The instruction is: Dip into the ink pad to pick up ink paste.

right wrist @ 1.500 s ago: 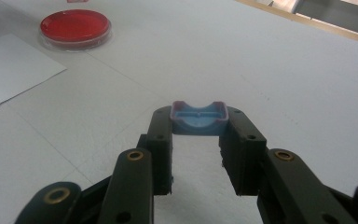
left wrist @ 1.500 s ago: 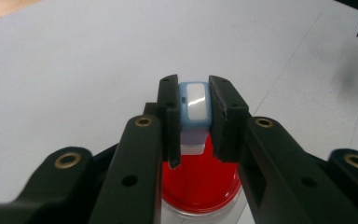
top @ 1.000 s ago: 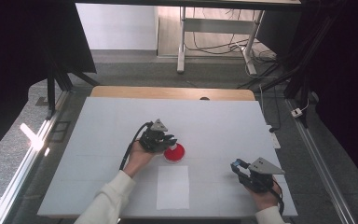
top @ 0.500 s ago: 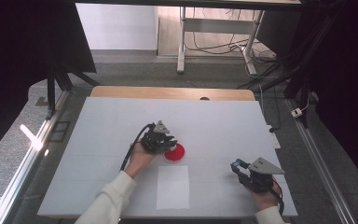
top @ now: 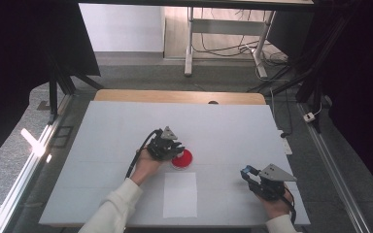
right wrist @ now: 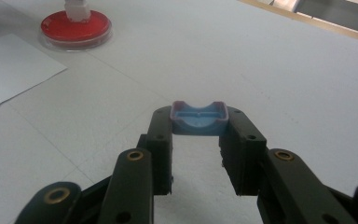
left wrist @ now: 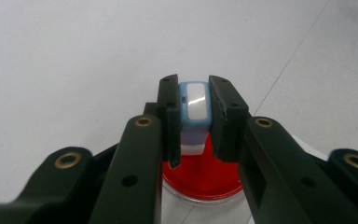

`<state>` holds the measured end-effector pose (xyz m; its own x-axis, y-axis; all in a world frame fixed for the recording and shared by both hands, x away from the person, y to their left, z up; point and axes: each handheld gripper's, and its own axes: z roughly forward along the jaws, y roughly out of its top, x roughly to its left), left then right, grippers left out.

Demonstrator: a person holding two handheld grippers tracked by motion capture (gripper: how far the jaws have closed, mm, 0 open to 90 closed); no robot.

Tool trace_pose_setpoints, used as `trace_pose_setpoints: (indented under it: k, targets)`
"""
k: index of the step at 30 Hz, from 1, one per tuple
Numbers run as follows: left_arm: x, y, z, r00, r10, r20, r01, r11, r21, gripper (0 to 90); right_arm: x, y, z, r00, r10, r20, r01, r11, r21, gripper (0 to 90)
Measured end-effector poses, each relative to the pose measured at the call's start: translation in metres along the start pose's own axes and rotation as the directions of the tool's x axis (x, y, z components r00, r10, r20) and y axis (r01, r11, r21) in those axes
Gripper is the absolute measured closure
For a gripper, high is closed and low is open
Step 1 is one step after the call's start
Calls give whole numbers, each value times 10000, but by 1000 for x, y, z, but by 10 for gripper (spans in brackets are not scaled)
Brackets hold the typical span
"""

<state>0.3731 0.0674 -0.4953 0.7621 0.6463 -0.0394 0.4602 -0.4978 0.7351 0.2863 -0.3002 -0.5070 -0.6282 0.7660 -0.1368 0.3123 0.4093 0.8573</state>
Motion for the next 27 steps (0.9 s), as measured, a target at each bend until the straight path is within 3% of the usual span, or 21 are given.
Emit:
trace_pose_setpoints:
  k: [15, 27]
  targets:
    - [-6, 1, 4, 9991, 269, -342, -261, 9994, 239, 758, 1, 0, 1, 9999, 8, -105, -9, 10000, -35, 655]
    - [-7, 0, 4, 9989, 309, -340, -298, 9991, 310, 761, 2, 0, 0, 10000, -10, -82, 9, 10000, -31, 655]
